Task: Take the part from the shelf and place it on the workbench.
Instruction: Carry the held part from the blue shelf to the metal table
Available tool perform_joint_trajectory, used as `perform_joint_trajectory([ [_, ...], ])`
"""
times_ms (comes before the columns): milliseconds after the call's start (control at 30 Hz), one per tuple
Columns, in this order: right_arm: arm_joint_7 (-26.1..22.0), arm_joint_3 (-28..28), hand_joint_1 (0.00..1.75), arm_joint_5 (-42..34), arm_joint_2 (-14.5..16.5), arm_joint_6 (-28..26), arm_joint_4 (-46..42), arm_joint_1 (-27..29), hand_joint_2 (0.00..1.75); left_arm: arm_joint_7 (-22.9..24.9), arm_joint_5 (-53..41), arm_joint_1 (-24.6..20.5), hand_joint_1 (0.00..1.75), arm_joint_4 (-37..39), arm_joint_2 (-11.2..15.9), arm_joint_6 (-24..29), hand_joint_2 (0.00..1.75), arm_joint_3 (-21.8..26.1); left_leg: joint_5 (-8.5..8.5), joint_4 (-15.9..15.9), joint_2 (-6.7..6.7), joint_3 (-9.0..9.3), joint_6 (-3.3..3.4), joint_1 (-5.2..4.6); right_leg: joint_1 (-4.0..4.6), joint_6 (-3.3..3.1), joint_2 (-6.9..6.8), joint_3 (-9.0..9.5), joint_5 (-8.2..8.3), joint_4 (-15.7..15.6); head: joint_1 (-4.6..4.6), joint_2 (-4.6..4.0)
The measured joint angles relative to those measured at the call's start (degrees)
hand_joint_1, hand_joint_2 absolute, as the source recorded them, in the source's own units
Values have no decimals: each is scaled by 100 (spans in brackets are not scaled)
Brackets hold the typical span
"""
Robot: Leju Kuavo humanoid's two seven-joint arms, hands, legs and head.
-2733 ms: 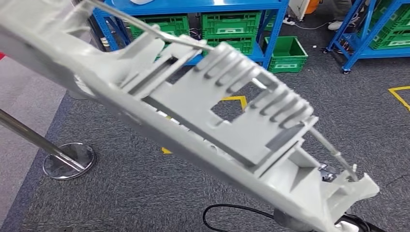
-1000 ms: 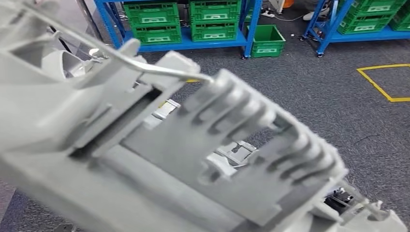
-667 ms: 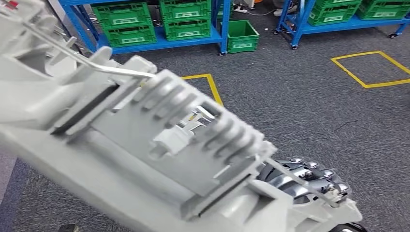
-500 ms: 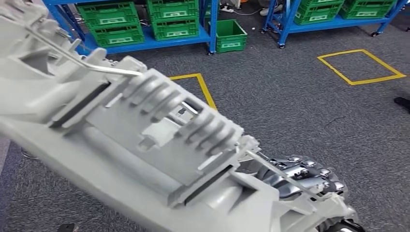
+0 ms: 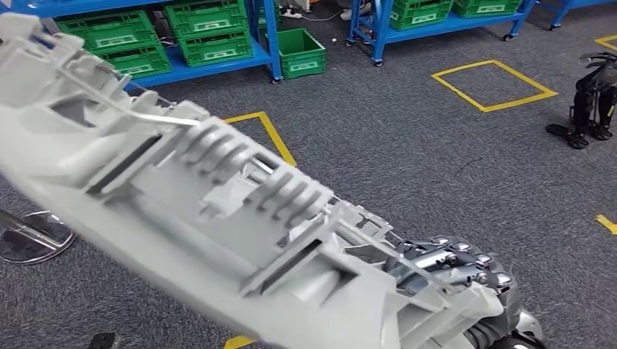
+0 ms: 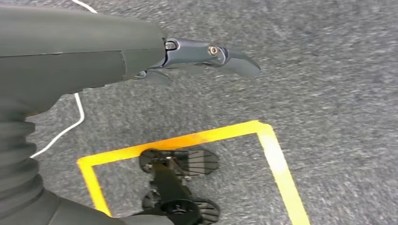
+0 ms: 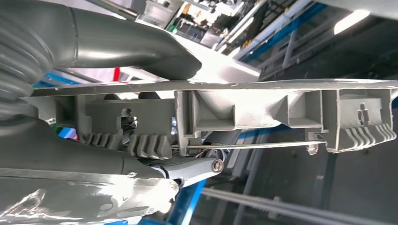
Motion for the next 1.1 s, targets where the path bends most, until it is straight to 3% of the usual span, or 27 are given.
perform_joint_trajectory([
  [33,-32,-16,175,-36,-16,33,4,55,175,-44,6,-10,0,0,-6,44,175,0,-19,9,9,-1,-31,9,-4,-37,58,-17,10,-4,0,0],
  [100,-201,-130,175,-88,-51,216,9,256,175,-120,7,-21,0,0,-21,87,175,-1,-216,237,-165,-97,-93,30,-20,-104,166,-33,41,-22,-2,0],
  [167,-353,-319,175,-84,-66,476,3,467,175,-144,-18,-1,0,0,-28,101,175,-2,-607,910,-398,-400,-119,38,-31,-147,284,-59,66,-28,-5,0],
  [200,-381,-403,175,-64,-66,577,-6,552,175,-145,-30,12,0,0,-30,104,175,-2,-769,1296,-444,-584,-118,38,-30,-159,356,-74,76,-27,-7,0],
  [233,-391,-473,175,-39,-66,652,-16,628,175,-145,-39,21,0,0,-34,104,175,-2,-835,1562,-464,-717,-114,37,-30,-163,431,-84,85,-25,-6,0],
  [267,-395,-528,175,-14,-66,706,-28,695,175,-144,-45,23,0,0,-39,104,175,-2,-786,1641,-478,-764,-105,37,-29,-161,511,-91,92,-23,-6,0],
  [333,-396,-609,175,18,-66,773,-51,773,175,-143,-63,20,0,0,-44,104,175,-4,-421,1191,-555,-562,-80,45,-33,-142,669,-94,106,-16,-5,0],
  [367,-400,-645,175,30,-65,796,-67,789,175,-142,-71,19,0,0,-44,101,175,-5,-227,813,-701,-388,-67,57,-29,-123,748,-101,114,-6,-6,0],
  [433,-408,-708,175,63,-63,824,-112,812,175,-143,-73,12,0,0,-45,78,175,-7,-56,230,-959,-131,-47,93,-21,-73,887,-155,128,36,4,0],
  [467,-413,-734,175,85,-63,829,-137,837,175,-145,-72,6,0,0,-50,66,175,-8,-63,121,-1022,-91,-29,97,-25,-36,950,-190,140,46,6,0],
  [533,-417,-781,175,124,-62,831,-188,910,175,-148,-71,-9,0,0,-73,56,175,-13,-70,102,-919,-89,29,90,-48,32,1031,-258,163,47,12,0],
  [600,-419,-824,175,154,-62,830,-236,969,175,-148,-72,-14,0,0,-101,63,175,-19,-52,87,-779,-84,102,96,-41,93,821,-373,29,241,48,0],
  [667,-420,-849,175,196,-62,829,-276,1013,175,-134,-75,2,0,0,-122,76,175,-20,-53,82,-631,-82,146,88,-37,150,477,-663,-347,891,96,0],
  [733,-421,-859,175,266,-60,813,-308,1093,175,-99,-78,26,0,0,-145,94,175,-20,-61,85,-477,-81,159,72,-56,188,343,-966,-645,1578,109,0],
  [767,-421,-862,175,305,-58,796,-329,1145,175,-71,-80,32,0,0,-158,101,175,-20,-67,87,-405,-78,158,69,-61,195,322,-1000,-652,1685,109,0],
  [800,-421,-863,175,342,-57,772,-354,1197,175,-41,-83,34,0,0,-173,110,175,-20,-74,89,-336,-70,153,68,-64,196,303,-915,-555,1563,110,0],
  [867,-420,-865,175,416,-59,710,-435,1311,175,27,-90,35,0,0,-201,128,175,-20,-102,90,-212,-33,124,63,-58,180,150,-479,-224,817,111,0],
  [933,-420,-865,175,486,-60,616,-531,1432,175,75,-95,41,0,0,-210,145,175,-20,-139,101,-116,3,66,32,-36,115,-15,-129,-42,208,109,0],
  [967,-420,-865,175,514,-60,555,-575,1491,175,86,-95,44,0,0,-208,148,175,-20,-148,103,-74,12,37,17,-21,75,-40,-85,-37,113,108,0],
  [1033,-420,-865,175,557,-60,426,-661,1595,175,84,-93,46,0,0,-202,138,175,-20,-156,93,17,23,-21,11,-10,-7,81,-113,-27,105,106,0],
  [1100,-420,-864,175,577,-60,328,-739,1660,175,62,-88,44,0,0,-196,116,175,-20,-274,202,-82,-13,-81,27,-29,-69,195,-122,1,79,103,0],
])
